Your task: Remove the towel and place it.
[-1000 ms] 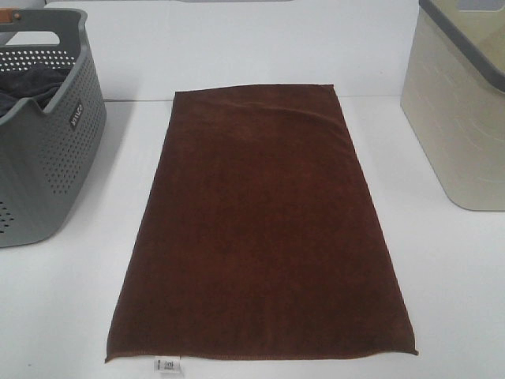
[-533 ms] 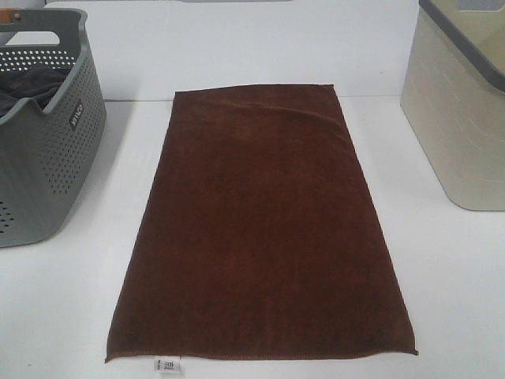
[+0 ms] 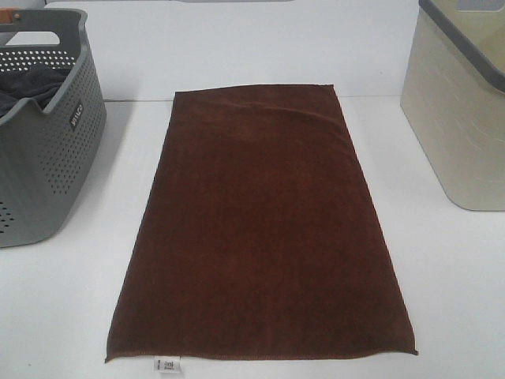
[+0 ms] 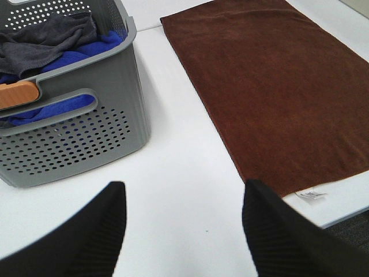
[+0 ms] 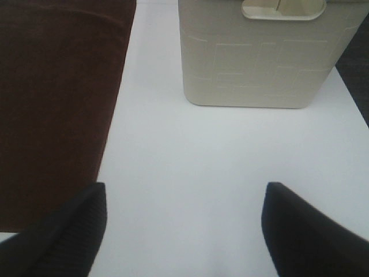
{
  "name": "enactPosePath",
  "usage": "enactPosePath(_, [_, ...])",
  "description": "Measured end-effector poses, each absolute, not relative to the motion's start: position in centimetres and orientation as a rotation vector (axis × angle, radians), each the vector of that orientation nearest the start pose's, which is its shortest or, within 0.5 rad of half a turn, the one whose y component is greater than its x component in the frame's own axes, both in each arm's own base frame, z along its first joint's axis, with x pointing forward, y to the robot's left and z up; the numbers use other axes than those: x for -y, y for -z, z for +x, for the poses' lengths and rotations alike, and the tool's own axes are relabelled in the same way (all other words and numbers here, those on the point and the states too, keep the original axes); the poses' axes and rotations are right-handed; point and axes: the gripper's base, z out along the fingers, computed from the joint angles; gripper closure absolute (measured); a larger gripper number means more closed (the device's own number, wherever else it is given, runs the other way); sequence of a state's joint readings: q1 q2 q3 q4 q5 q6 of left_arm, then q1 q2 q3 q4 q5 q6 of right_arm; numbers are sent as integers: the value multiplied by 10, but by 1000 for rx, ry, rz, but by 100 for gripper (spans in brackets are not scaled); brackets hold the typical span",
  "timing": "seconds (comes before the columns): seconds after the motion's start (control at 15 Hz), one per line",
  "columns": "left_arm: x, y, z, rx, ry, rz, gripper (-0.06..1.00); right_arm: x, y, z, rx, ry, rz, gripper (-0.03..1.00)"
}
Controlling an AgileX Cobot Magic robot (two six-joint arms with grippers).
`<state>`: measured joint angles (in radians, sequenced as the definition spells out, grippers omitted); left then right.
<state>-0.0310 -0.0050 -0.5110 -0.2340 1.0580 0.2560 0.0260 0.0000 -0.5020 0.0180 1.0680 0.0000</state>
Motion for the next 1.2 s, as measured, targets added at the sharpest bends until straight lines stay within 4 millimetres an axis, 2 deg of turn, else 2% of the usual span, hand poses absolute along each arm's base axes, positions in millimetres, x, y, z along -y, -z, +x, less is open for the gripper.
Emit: enactPosePath(1.2, [18, -282, -9, -1984, 133, 301, 37, -1, -277, -6, -2046, -38, -28, 26])
